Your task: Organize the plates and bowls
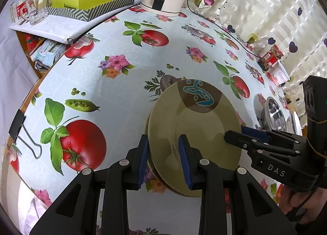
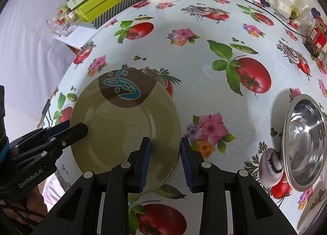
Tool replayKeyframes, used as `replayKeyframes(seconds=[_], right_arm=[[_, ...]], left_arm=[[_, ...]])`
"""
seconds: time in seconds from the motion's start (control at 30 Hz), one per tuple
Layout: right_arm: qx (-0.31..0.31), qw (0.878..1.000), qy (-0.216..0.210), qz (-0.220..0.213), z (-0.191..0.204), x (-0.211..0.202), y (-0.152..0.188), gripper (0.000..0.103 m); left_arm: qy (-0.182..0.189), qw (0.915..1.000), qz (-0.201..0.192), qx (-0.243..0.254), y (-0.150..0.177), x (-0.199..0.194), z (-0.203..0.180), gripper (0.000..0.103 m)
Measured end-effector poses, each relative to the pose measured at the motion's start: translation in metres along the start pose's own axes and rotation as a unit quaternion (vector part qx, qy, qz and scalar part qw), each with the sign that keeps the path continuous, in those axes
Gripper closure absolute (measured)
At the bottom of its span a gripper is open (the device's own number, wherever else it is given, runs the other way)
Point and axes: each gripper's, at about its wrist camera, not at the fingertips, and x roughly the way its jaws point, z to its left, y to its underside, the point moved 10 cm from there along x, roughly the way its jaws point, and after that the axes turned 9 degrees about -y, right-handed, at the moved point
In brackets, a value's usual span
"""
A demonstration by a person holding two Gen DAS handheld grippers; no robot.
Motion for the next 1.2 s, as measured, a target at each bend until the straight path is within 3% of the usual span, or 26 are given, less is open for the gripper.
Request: replayKeyframes(seconds=[0.5,0.8,0.93,1.2], right_arm=[[-0.006,1.0,-0.002,-0.006,0.0,-0.001,0.001,0.071],[0.001,0.999,-0.007,-0.034,-0.002,-0.012,-0.003,0.071],[-0.005,0.999,-0.011,-0.032,0.0,-0.01,-0.002,0.077],[-0.006,0.999,-0.013,-0.037,0.001,-0.012,-0.001,0.077]], left_arm=[[-0.01,0.9999,-0.005,-0.003,0.002,-0.003,0.009,0.072],[-0.003,1.0,-0.001,-0.008,0.001,0.0,0.01,0.072],[-0.004,1.0,-0.003,0.001,0.002,-0.002,0.005,0.072],[-0.005,0.9999,-0.011,-0.002,-0.001,-0.006,0.007,0.072]])
